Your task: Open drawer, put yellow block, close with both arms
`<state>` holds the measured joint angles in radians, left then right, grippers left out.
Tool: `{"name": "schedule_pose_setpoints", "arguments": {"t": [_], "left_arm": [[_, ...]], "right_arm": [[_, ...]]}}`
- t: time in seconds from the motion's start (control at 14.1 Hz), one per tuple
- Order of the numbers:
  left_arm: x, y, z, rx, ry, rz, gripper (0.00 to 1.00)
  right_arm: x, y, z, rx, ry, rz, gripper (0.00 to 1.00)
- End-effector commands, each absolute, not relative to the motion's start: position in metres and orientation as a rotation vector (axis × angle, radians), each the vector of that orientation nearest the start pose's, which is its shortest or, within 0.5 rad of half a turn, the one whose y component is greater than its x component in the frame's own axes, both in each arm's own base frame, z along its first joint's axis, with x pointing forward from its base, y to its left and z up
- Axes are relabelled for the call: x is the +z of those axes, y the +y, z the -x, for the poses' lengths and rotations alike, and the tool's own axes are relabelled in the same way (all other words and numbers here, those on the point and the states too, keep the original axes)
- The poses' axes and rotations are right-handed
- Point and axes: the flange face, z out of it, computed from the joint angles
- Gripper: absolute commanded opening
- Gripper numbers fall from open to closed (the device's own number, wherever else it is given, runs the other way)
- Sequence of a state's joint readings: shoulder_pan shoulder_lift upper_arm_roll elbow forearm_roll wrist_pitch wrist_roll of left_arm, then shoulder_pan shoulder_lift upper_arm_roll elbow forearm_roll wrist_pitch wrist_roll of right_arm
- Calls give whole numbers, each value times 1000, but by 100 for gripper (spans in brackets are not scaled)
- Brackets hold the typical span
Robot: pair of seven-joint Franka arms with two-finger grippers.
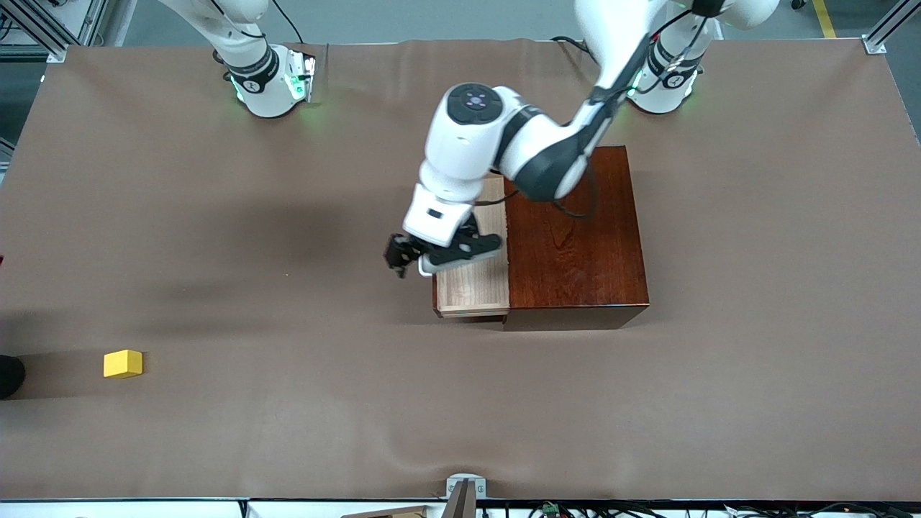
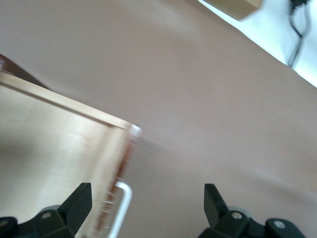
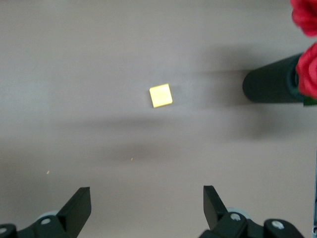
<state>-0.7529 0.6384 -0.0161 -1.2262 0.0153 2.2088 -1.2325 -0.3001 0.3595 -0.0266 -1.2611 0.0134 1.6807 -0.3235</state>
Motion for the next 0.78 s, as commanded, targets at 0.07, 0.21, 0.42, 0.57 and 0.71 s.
{"name": "schedule_pose_setpoints", "arguments": {"t": [0.07, 0.21, 0.42, 0.57, 0.71], "left_arm": [[475, -468, -564, -188, -762, 3240, 100], [476, -447, -567, -92, -711, 3201, 100], [476, -412, -566, 19, -709, 3116, 100], [472, -384, -558, 79, -731, 3061, 100], [470, -366, -543, 110, -718, 3038, 100]], "right_arm": [[543, -207, -681, -163, -54, 3168, 100], [533, -206, -693, -230, -146, 3177, 100], [507, -204, -708, -248, -217, 3178, 100], [474, -203, -718, -204, -266, 3171, 100], [434, -206, -725, -155, -281, 3163, 100]]}}
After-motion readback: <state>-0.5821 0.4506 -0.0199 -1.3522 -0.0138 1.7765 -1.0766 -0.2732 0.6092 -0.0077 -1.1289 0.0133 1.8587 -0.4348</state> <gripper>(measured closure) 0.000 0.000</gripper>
